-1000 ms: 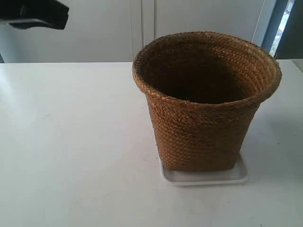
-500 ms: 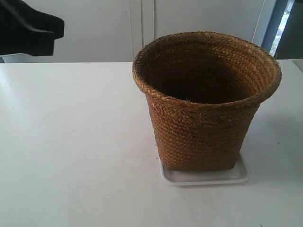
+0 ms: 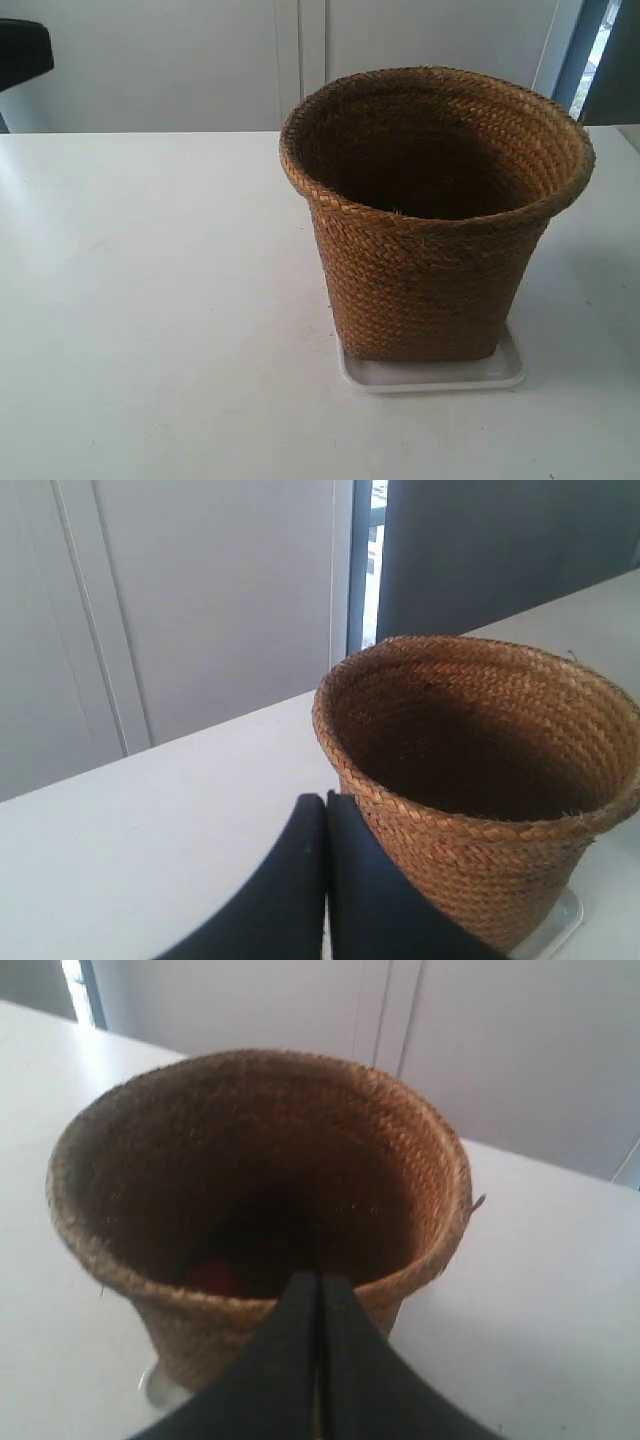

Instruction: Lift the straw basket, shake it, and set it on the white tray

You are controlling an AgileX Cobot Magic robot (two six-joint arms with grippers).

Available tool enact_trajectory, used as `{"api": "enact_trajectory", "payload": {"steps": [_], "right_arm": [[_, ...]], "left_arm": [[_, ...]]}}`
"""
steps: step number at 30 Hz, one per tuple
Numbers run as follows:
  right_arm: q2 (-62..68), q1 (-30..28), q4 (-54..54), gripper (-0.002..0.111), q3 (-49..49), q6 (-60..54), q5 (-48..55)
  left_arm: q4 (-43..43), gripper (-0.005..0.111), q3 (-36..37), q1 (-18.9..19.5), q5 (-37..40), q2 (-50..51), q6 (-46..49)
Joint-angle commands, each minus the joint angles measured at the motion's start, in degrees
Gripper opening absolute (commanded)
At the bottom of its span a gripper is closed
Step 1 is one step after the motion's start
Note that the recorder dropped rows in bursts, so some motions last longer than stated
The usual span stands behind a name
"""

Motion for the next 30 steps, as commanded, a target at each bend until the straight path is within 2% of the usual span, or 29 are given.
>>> {"api": "enact_trajectory", "payload": {"steps": [1, 19, 26, 28, 29, 30], "right_arm": [[-0.9, 0.0, 0.4, 0.0, 0.4, -0.6, 5.8], [-0.9, 0.0, 0.4, 0.0, 0.4, -0.6, 6.0], [-0.9, 0.0, 0.4, 0.0, 0.4, -0.6, 6.0], [-0.9, 0.0, 0.4, 0.0, 0.4, -0.6, 6.0], [-0.9, 0.0, 0.4, 0.0, 0.4, -0.6, 6.0], [-0.9, 0.0, 0.4, 0.0, 0.4, -0.6, 6.0]], "left_arm": [[0.5, 0.0, 0.4, 0.0, 3.0, -0.5, 0.3], [0.5, 0.0, 0.4, 0.0, 3.5, -0.5, 0.5], [2.5, 0.0, 0.4, 0.0, 4.1, -0.9, 4.0], [3.2, 0.0, 0.4, 0.0, 7.0, -2.2, 4.0], [3.2, 0.0, 0.5, 0.2, 12.6, -3.2, 3.6], [3.0, 0.0, 0.9, 1.0, 13.6, -3.5, 3.6]]}}
